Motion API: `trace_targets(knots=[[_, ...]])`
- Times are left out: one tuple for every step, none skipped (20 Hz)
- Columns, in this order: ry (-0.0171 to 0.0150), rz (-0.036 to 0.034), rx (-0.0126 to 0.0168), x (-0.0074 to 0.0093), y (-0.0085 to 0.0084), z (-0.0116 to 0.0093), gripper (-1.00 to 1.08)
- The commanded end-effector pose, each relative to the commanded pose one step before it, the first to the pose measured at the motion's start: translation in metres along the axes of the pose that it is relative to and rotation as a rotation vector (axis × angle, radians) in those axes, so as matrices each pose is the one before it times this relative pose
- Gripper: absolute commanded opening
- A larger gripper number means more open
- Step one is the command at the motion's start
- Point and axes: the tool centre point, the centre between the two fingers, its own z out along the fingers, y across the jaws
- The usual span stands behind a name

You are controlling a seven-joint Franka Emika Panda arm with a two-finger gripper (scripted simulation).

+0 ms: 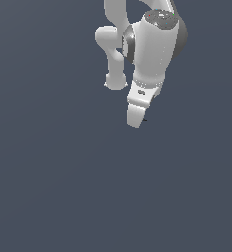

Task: Pick up the object and move it to a goal position.

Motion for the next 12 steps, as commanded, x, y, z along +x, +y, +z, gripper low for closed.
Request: trace_targets(knots=[[-0.00003,0.00028,0.00116,0.00613,-0.00342,-0.02459,-1.00],[0.00000,0.00000,0.00000,0.00230,-0.00094,-0.00848,-1.00],[0.00000,0.00000,0.00000,0.00215,-0.00083,-0.00787,-1.00],[0.00021,0.00066,0.00002,0.00162,-0.00051,-0.00734,-1.00],[0.00000,0.00000,0.00000,0.00187,-0.00064,-0.00669,-1.00],[0.00000,0.00000,0.00000,0.00172,-0.00055,-0.00611,-1.00],[-0.00003,0.00068,-0.00012,0.00126,-0.00027,-0.00559,-1.00],[0.00000,0.00000,0.00000,0.00144,-0.00039,-0.00498,-1.00],[0.00000,0.00000,0.00000,0.00130,-0.00032,-0.00443,-1.00],[0.00000,0.00000,0.00000,0.00115,-0.00026,-0.00389,-1.00],[-0.00012,0.00066,-0.00016,0.00072,-0.00003,-0.00339,-1.00],[0.00000,0.00000,0.00000,0.00086,-0.00016,-0.00282,-1.00]])
